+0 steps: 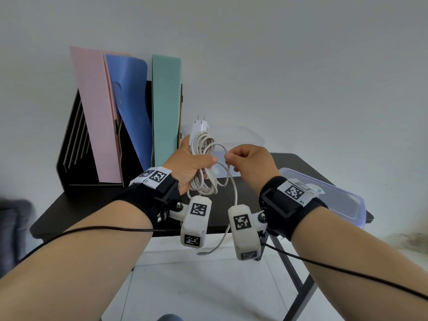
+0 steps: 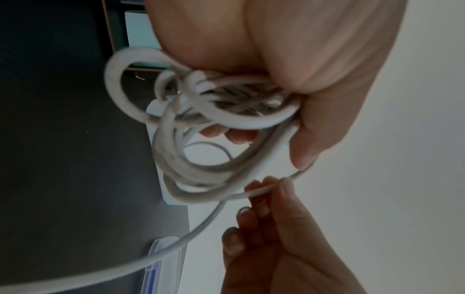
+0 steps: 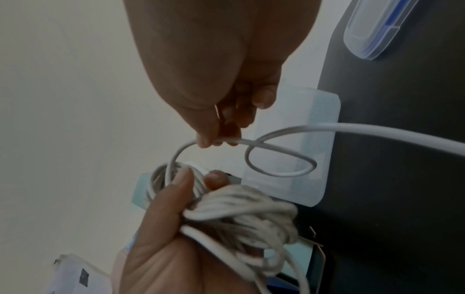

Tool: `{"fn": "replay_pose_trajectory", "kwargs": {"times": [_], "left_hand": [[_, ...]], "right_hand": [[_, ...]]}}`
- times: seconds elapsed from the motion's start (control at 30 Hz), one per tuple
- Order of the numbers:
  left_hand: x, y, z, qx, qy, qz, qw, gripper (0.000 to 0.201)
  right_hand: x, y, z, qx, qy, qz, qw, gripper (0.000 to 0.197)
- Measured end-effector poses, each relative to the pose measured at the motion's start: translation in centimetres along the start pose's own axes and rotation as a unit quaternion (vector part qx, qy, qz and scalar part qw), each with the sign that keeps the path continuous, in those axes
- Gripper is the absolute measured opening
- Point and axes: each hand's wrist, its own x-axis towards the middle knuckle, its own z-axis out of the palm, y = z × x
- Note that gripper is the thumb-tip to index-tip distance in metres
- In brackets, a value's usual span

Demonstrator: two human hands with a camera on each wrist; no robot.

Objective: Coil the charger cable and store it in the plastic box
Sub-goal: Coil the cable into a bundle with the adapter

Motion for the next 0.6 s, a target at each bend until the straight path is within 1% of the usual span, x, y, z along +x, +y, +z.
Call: {"fn": "replay_pose_trajectory", "kwargs": {"times": [0.1,0.2,0.33,0.4,0.53,0.6], "left_hand": [[0.0,0.0,0.0,-0.006,-0.007,0.000,1.000,0.058],[-0.1,-0.2,0.3,0.004,-0.020,0.004,1.000,0.067],[-0.4,-0.3,0.9,0.004,-0.028,0.004,1.000,0.065],[-0.6,-0.1,1.0,0.015,-0.032,0.003,0.999,0.071],[-0.5,-0.1,1.0,0.034,-0.013,0.006,0.999,0.075],[-0.4,-0.1,0.8,0.021,0.001,0.012,1.000,0.071]], "right_hand": [[-0.2,-0.4,0.2,0.024,-0.009,0.000,1.000,0.015],[-0.1,-0.8,0.4,0.046,-0.005,0.001,0.999,0.014],[0.0,-1.0,0.6,0.069,-0.005,0.003,0.998,0.014],[-0.1,-1.0,0.7,0.070,-0.005,0.003,0.998,0.014],[-0.2,-1.1,0.8,0.065,-0.011,-0.009,0.998,0.019],[-0.4,-1.3,1.2,0.072,-0.020,-0.015,0.997,0.014]]}}
